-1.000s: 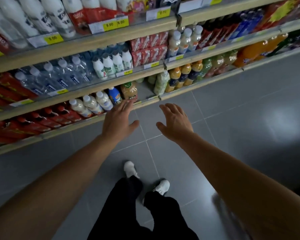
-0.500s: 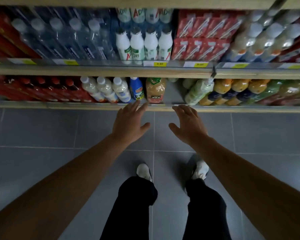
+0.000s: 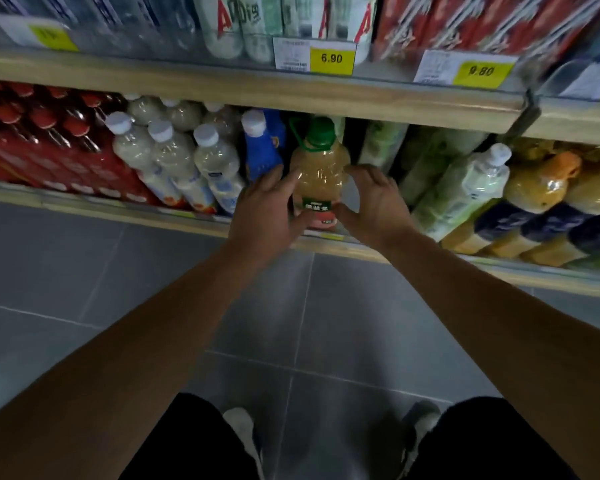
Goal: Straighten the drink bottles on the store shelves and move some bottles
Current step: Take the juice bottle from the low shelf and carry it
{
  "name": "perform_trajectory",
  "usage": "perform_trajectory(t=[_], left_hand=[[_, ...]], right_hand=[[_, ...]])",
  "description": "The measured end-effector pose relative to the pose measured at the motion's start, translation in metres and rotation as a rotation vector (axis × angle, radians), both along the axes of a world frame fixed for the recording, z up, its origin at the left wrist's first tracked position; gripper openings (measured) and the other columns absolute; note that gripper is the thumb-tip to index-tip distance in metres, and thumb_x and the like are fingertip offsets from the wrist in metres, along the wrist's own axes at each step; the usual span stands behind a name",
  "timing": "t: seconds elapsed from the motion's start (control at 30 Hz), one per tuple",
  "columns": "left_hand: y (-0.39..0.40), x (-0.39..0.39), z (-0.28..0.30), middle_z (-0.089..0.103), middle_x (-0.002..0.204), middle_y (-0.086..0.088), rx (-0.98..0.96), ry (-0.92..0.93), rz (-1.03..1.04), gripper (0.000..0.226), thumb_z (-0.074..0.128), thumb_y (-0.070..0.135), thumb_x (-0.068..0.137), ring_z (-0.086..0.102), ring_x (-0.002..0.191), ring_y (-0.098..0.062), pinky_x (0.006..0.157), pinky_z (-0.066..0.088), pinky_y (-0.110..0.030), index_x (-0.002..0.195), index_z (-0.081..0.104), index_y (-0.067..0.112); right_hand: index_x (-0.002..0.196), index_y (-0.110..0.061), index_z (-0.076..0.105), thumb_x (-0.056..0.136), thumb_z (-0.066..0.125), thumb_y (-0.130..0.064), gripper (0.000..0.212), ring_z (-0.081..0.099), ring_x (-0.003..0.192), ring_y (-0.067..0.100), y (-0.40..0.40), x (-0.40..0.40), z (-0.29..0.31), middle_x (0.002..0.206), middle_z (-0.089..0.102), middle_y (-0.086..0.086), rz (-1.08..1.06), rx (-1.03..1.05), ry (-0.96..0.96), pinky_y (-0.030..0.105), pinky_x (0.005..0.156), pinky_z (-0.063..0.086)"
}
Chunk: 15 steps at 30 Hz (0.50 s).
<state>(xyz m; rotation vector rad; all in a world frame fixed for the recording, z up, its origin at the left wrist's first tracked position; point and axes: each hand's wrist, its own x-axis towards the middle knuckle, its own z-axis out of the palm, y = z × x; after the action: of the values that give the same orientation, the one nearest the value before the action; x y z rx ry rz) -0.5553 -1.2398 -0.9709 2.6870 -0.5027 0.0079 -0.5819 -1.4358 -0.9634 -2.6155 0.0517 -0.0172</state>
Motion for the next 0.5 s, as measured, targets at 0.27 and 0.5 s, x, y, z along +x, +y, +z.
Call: perform_trajectory(t=[0.27, 0.5], left_hand=[[-0.003, 0.026, -0.055, 0.034, 0.157, -0.016, -0.065, -0.128, 0.065, 0.080, 0.056, 0.053, 0.083, 0.037, 0.141, -0.037, 0.112, 0.037, -0.050, 0.153, 0.033, 0.022], [0.006, 0.021, -0.065, 0.027, 0.161, -0.010, -0.120, -0.130, 0.116, 0.078, 0.060, 0.052, 0.087, 0.026, 0.147, -0.029, 0.117, 0.028, -0.045, 0.154, 0.032, 0.024]], right_hand=[[0.149, -0.011, 0.032, 0.082, 0.067, -0.040, 0.081, 0.045, 0.128, 0.038, 0.003, 0.066, -0.028, 0.145, 0.039, 0.017, 0.043, 0.117, -0.304, 0.042, 0.106, 0.041], [0.157, -0.032, 0.017, 0.092, 0.059, -0.040, 0.078, 0.032, 0.138, 0.042, 0.020, 0.099, -0.020, 0.162, 0.012, 0.012, 0.219, -0.316, -0.189, 0.045, 0.113, 0.034]])
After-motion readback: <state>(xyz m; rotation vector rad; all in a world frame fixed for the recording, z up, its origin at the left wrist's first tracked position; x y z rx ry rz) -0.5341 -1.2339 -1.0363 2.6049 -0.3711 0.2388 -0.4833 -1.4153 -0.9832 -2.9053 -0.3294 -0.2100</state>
